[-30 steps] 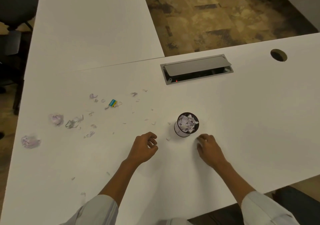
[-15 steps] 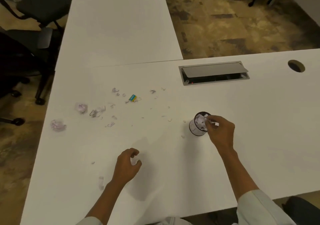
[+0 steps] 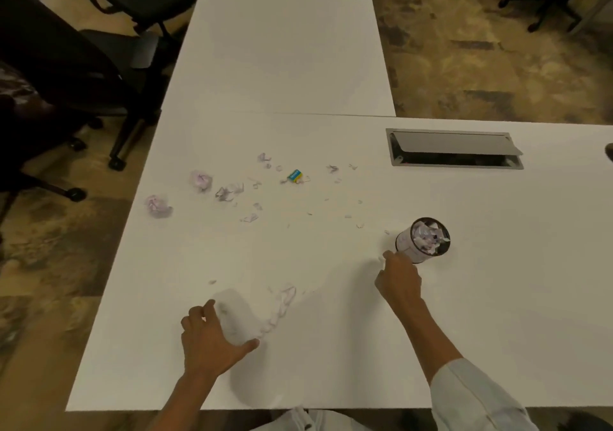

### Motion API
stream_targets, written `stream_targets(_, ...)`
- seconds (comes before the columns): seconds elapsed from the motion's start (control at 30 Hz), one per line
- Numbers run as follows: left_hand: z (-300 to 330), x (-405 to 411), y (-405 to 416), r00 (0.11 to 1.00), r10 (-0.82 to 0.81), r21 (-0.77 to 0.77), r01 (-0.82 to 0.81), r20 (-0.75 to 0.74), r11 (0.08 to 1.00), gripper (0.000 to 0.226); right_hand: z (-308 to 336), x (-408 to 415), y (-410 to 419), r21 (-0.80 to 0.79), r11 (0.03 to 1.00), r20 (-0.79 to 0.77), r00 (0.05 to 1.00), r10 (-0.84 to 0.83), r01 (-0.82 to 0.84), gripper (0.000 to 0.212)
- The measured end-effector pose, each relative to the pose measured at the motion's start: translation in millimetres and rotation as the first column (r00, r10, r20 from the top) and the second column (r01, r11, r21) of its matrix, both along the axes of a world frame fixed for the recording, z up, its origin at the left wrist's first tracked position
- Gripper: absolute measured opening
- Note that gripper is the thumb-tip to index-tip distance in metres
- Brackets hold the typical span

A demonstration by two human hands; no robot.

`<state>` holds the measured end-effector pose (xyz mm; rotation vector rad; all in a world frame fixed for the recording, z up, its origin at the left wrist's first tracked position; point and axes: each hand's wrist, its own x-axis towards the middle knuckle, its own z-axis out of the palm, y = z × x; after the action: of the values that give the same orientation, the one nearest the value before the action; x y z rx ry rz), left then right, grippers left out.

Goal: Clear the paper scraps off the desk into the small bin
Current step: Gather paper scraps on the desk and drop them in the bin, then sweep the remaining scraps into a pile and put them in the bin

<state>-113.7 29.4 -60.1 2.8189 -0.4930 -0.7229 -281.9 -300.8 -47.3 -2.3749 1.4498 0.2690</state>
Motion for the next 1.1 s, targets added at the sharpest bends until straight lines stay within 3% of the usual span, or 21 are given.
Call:
stream_targets(0.23, -9, -3, 7, 0.995, -0.034, 0.112, 0.044, -0.095, 0.993, 0.157, -8, 31, -7, 0.023, 0.996, -0.123, 0.989, 0.084, -0.082, 0.028)
stream_targets(0.43, -17, 0, -22, 0.982, 0.010, -0.174, -0.043, -0.187, 0.984, 0.124, -23, 60, 38, 0.049, 0.988, 0.008, 0.990, 0.143, -0.144, 0.028)
stream_targets(0.53, -23, -4, -40, 0.969, -0.018, -0.326, -0.066, -0.247, 0.943, 0.108, -28, 73, 63, 0.119, 0.961, 0.167, 0.959, 0.227, -0.248, 0.040)
stream_targets(0.63, -20, -2, -53, 0.976, -0.069, -0.432, -0.029, -0.208, 0.902, 0.104, -24, 72, 48, 0.080, 0.987, 0.294, 0.950, 0.108, -0.137, 0.048)
stream_targets(0.73, -16, 14, -52, 1.000, -0.020, -0.394, 0.009, -0.022, 0.919, 0.106, -18, 62, 5, 0.019, 1.000, 0.149, 0.989, -0.012, 0.009, 0.056)
stream_targets(0.8, -17, 28, -44, 0.995, 0.065, -0.292, -0.042, 0.070, 0.955, 0.110, -19, 59, -18, 0.006, 1.000, -0.052, 0.998, 0.020, -0.020, 0.065)
stream_targets(0.87, -19, 40, -37, 0.982, 0.177, -0.199, -0.160, 0.071, 0.967, 0.113, -23, 65, -29, 0.023, 0.998, -0.173, 0.983, 0.054, -0.051, 0.068)
stream_targets(1.0, -26, 51, -35, 0.964, 0.264, -0.150, -0.265, -0.025, 0.953, 0.110, -29, 92, -16, 0.103, 0.994, -0.153, 0.988, -0.028, 0.044, 0.078)
stream_targets(1.1, -29, 45, -51, 0.971, 0.212, -0.228, -0.232, -0.110, 0.946, 0.102, -34, 114, 15, 0.111, 0.993, -0.078, 0.996, 0.042, -0.033, 0.075)
